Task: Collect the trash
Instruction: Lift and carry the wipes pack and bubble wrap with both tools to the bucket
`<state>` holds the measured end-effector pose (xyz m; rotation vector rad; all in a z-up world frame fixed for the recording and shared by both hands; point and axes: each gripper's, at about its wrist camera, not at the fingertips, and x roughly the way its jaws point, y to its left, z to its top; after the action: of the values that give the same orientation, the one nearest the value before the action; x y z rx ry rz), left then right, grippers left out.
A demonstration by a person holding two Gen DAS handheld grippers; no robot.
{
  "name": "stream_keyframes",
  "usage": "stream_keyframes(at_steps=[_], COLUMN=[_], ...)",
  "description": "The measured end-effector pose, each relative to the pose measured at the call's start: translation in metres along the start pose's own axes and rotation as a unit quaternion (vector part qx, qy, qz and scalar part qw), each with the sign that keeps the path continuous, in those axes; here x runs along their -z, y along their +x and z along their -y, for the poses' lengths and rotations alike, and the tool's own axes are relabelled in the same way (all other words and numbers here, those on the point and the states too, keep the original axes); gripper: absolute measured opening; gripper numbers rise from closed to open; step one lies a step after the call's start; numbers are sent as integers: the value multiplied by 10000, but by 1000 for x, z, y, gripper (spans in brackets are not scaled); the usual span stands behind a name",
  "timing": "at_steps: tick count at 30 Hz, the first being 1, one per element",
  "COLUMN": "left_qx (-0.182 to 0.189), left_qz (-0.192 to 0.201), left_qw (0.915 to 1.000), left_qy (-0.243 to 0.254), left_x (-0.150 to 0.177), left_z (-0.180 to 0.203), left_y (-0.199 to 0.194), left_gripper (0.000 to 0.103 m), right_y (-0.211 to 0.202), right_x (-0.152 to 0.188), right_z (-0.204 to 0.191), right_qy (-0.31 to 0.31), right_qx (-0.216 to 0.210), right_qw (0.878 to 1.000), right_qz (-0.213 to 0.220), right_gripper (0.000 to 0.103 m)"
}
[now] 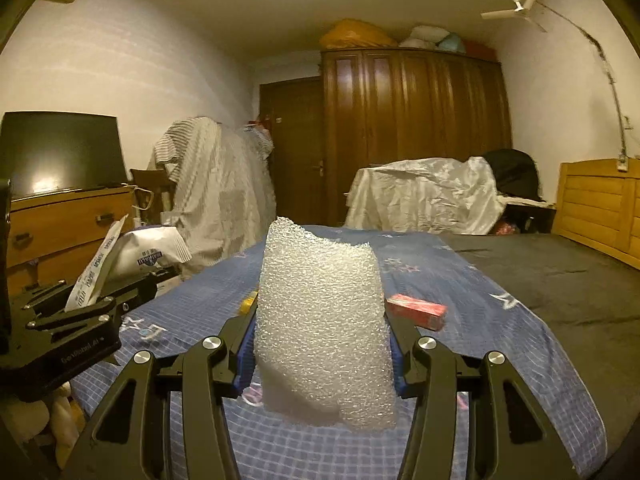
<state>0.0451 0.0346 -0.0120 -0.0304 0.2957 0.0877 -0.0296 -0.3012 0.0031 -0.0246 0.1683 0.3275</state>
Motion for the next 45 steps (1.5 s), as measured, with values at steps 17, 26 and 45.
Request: stream_keyframes(at_steps=[17, 26, 45], left_qx=[-1418, -2067, -2560], left_qz=[-124, -333, -1356], left_qw=[9883, 9733, 9422], left_qy=[-539, -940, -1682], left_x=[-36, -36, -14], left_z=[-163, -253, -418], left_y=[0, -16, 4], left_gripper=[42, 42, 42], right_y=[112, 173, 323], right_x=[-72, -105, -82], right_z=[-156, -279, -540], right_qy=[-421, -760, -1458], right_qx=[-1609, -2411, -3655], right_qw=[9852, 9644, 8800], right_qz=[-418, -773, -2660], right_gripper=[52, 52, 52])
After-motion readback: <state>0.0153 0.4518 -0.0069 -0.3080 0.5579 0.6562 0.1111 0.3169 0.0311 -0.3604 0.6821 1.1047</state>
